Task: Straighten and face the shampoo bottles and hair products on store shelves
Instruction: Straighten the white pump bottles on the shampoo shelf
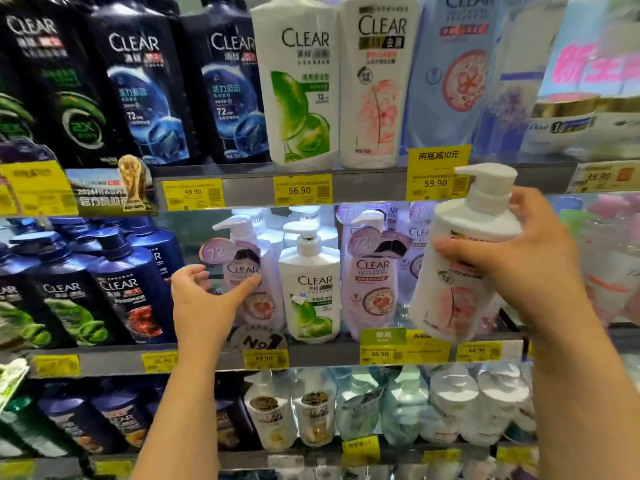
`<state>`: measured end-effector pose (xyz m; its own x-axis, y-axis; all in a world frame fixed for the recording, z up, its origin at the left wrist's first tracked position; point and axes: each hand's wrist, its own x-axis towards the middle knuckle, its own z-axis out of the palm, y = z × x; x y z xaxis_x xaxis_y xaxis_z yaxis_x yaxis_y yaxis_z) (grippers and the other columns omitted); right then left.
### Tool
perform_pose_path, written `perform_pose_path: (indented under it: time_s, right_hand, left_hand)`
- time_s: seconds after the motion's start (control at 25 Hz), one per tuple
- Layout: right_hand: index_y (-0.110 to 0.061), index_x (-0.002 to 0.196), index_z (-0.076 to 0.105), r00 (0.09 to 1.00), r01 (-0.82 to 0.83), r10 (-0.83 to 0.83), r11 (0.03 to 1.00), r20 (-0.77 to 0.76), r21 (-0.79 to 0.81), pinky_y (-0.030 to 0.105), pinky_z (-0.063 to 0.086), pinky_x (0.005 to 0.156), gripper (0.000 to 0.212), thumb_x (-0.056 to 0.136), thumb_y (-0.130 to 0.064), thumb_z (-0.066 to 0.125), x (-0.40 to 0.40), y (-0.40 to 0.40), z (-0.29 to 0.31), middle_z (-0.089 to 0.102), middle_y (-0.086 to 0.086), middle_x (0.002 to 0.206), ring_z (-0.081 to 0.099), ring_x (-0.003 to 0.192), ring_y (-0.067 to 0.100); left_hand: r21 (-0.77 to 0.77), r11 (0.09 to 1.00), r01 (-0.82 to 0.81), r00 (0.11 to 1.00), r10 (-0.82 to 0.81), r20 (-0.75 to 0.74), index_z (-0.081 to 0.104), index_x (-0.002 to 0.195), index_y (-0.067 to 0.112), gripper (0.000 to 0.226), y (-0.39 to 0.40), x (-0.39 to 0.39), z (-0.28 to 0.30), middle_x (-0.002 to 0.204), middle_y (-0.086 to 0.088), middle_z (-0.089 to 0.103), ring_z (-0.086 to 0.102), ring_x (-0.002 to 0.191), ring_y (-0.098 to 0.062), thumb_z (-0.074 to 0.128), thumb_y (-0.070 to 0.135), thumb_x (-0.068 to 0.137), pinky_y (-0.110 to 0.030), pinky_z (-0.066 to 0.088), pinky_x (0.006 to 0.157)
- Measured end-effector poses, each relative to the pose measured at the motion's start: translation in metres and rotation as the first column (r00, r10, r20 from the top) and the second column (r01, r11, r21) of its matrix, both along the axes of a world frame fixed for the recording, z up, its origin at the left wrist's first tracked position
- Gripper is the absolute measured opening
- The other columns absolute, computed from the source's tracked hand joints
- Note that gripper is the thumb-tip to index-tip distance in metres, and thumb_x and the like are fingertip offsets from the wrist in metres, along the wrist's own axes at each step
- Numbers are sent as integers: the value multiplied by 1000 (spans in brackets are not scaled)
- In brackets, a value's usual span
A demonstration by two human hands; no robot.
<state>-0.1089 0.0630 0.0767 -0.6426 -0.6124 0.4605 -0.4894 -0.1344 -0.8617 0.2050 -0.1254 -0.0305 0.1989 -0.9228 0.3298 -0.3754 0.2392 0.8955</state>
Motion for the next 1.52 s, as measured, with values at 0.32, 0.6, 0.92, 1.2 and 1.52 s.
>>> perform_pose_path:
  time_s: [0.32, 0.6, 0.92, 1.2, 1.52]
  right_hand:
    - [-46, 101, 60, 999, -31, 29, 998, 45, 55, 43, 61, 77, 72, 35, -49, 90, 44, 14, -5, 71, -27, 96, 71, 82, 4]
    - [-50, 101, 61, 998, -36, 32, 997, 62, 68, 37, 60, 71, 70, 38, -48, 91, 78, 19, -18, 69, -30, 99, 70, 80, -3]
    - [-49, 103, 60, 997, -27, 20, 995, 75, 93, 44, 61, 75, 71, 39, -49, 91, 90, 20, -24, 69, -29, 99, 70, 81, 1]
    - [-56, 100, 58, 995, -49, 42, 996, 89, 74, 36, 59, 70, 71, 37, -51, 89, 70, 37, -15, 66, -37, 97, 67, 79, -7]
    - [-51, 101, 61, 986, -48, 38, 997, 160, 60, 45, 62, 79, 71, 37, -47, 92, 10, 72, -9, 71, -24, 97, 72, 87, 5]
  left_hand:
    - [142, 883, 448, 892, -452, 1, 63, 109, 23, 78, -42, 6, -4, 91, 9, 76, 71, 83, -3, 93, 47, 41, -27, 60, 70]
    - [11, 912, 409, 912, -408, -47, 45, 93, 61, 71, -23, 10, -4, 94, 22, 67, 65, 83, 4, 93, 53, 41, -26, 54, 65]
    - [-281, 866, 413, 885, -455, -102, 48, 99, 62, 69, 25, 6, 43, 99, 38, 62, 61, 87, 15, 90, 55, 44, -7, 50, 58]
    - [-261, 799, 541, 800, -585, -132, 57, 101, 48, 71, 71, -28, 68, 96, 20, 72, 70, 81, 1, 94, 49, 41, -18, 56, 58]
    - [-155, 779, 607, 794, -589, 151, 46, 97, 60, 74, 115, -117, 59, 94, 39, 62, 65, 76, 7, 84, 73, 35, -35, 59, 60]
